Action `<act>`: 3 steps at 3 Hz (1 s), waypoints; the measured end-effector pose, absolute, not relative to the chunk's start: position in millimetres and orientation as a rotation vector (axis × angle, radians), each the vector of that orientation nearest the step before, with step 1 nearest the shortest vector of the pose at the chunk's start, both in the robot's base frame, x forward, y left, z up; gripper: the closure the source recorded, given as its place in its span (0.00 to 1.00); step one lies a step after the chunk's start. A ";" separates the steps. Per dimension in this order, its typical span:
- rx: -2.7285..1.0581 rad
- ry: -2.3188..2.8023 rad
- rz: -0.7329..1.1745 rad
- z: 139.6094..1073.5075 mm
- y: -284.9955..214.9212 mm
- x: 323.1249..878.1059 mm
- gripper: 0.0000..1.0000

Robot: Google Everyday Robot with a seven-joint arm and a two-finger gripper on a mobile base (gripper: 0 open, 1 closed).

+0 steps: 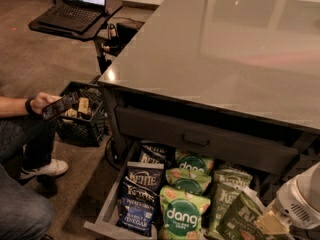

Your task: Pick green jalapeno chip bag from middle drawer and place on counter

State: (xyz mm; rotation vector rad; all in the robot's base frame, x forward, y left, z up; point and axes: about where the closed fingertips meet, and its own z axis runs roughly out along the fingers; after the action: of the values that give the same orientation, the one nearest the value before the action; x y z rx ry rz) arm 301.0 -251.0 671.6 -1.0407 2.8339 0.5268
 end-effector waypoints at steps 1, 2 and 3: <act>-1.063 2.804 0.562 715.4 -232.3 280.2 1.00; -1.063 2.804 0.562 715.4 -232.3 280.2 1.00; -1.076 2.803 0.592 715.5 -225.3 279.3 1.00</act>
Offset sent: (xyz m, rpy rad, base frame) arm -0.0165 0.0152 0.0359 0.0242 -0.0087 0.0150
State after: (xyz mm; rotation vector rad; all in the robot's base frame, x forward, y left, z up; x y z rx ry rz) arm 279.3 -225.3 715.5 -1.0763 2.8034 0.5923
